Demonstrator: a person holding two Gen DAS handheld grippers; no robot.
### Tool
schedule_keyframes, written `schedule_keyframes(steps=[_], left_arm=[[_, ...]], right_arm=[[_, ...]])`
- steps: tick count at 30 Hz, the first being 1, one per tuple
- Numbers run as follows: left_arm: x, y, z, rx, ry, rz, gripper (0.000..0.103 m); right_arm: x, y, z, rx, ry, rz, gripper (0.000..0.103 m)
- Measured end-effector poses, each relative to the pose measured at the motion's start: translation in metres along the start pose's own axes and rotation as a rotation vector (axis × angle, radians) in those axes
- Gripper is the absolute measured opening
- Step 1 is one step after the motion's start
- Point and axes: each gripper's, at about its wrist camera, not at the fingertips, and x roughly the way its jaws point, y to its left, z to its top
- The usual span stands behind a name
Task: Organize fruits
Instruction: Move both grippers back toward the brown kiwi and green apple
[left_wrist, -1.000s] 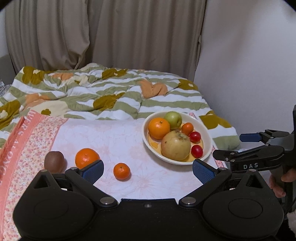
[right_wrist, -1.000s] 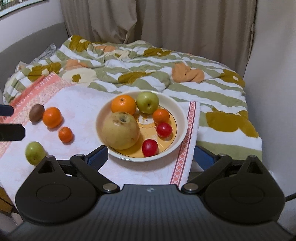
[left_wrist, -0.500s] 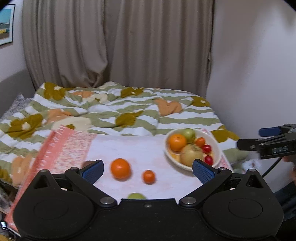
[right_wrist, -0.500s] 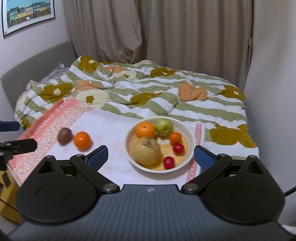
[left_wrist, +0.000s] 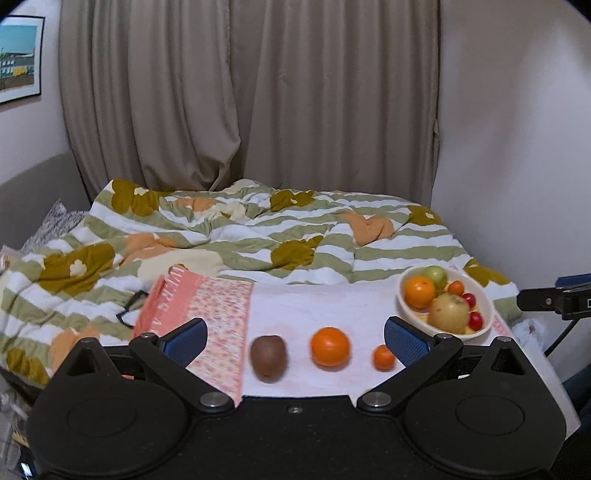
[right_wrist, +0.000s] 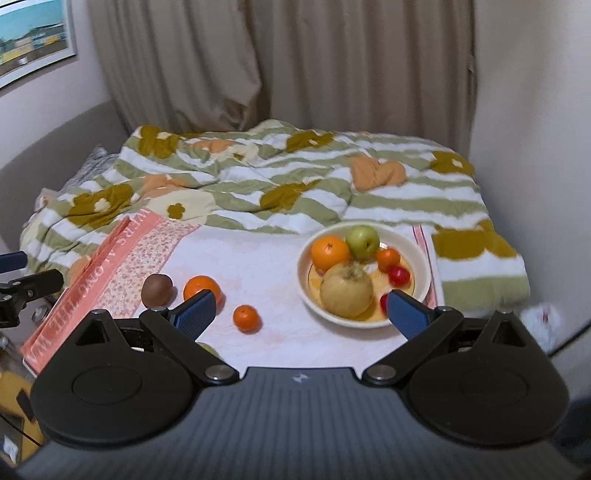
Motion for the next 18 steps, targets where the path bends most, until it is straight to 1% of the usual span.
schedule_keyframes(steps=[3, 6, 11, 18], left_arm=[[0.010, 0.022, 0.000, 0.023, 0.006, -0.032, 0.103], [0.025, 0.041, -0.001, 0.053, 0.031, -0.066, 0.103], [0.055, 0.069, -0.004, 0.101, 0.076, -0.146, 0.103], [0.095, 0.093, -0.006, 0.180, 0.105, -0.210, 0.103]], right_arm=[[0.007, 0.021, -0.008, 0.047, 0.022, -0.033, 0.103], [0.016, 0.042, -0.017, 0.074, 0.044, -0.077, 0.103], [0.033, 0.075, -0.032, 0.127, 0.079, -0.136, 0.103], [0.059, 0.112, -0.053, 0.230, 0.103, -0.202, 0.103]])
